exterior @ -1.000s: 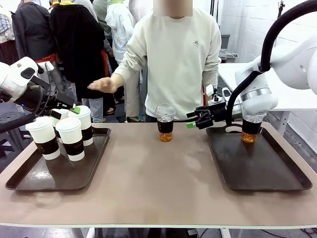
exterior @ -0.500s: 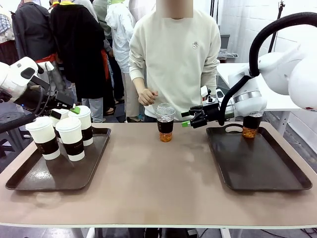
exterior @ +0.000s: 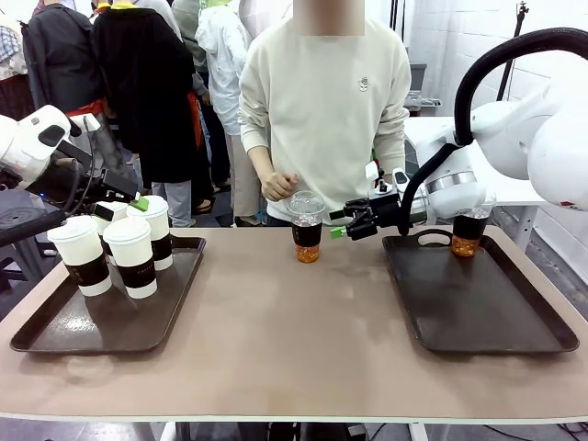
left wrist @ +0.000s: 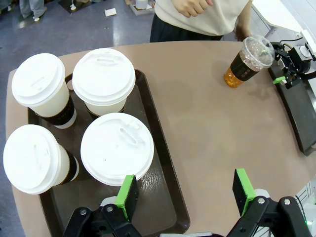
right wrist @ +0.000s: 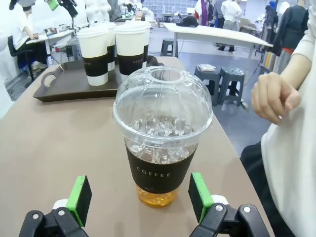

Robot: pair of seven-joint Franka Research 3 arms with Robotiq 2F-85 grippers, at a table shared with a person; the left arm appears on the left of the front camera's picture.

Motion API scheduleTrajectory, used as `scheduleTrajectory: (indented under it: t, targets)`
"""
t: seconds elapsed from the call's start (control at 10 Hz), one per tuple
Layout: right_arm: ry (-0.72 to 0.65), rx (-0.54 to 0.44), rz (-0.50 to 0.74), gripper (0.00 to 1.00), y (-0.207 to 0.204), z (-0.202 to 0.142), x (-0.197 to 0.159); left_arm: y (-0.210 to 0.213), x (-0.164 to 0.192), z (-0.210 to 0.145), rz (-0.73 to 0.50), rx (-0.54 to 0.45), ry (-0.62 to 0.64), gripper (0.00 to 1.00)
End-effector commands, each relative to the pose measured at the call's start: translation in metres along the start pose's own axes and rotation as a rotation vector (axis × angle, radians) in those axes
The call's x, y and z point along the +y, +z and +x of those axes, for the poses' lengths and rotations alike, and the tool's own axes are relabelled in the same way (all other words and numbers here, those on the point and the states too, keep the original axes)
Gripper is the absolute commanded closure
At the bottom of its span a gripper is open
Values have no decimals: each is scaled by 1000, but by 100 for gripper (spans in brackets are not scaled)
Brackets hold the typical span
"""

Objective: Distribute the coffee onto the tray.
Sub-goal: Pick up another iced Americano from the middle of the table and place it on the right Handle tray.

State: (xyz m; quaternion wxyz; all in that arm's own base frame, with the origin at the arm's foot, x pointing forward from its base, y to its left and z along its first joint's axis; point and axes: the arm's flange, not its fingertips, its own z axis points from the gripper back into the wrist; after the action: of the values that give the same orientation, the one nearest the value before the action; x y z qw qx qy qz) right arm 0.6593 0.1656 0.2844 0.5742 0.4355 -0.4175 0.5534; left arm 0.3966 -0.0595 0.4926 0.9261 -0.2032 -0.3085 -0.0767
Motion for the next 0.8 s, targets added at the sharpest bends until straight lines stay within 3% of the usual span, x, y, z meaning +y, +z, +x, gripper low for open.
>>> scheduleTrajectory:
  t: [0.0, 0.7]
  targets:
    - [5, 2, -11, 0, 7, 0, -2, 0, 1, 0, -2, -5, 9, 0]
    - [-16, 11, 12, 0, -14, -3, -3, 0, 1, 0, -2, -5, 9, 0]
